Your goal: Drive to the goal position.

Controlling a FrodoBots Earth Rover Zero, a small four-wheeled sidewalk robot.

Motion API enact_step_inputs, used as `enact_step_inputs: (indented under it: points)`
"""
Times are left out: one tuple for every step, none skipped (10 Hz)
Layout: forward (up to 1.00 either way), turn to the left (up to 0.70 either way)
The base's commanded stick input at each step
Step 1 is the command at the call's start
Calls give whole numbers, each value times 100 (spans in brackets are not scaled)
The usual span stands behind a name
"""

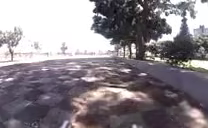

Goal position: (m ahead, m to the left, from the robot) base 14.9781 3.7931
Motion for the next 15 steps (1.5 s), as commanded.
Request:
enact_step_inputs:
  points:
    - [70, 0]
    - [70, 0]
    - [70, 0]
    - [70, 0]
    - [70, 0]
    - [70, 0]
    - [70, 19]
    - [70, 33]
    - [70, 21]
    - [70, 9]
    - [70, 0]
    - [70, 0]
    - [70, 0]
    - [70, 0]
    - [70, 0]
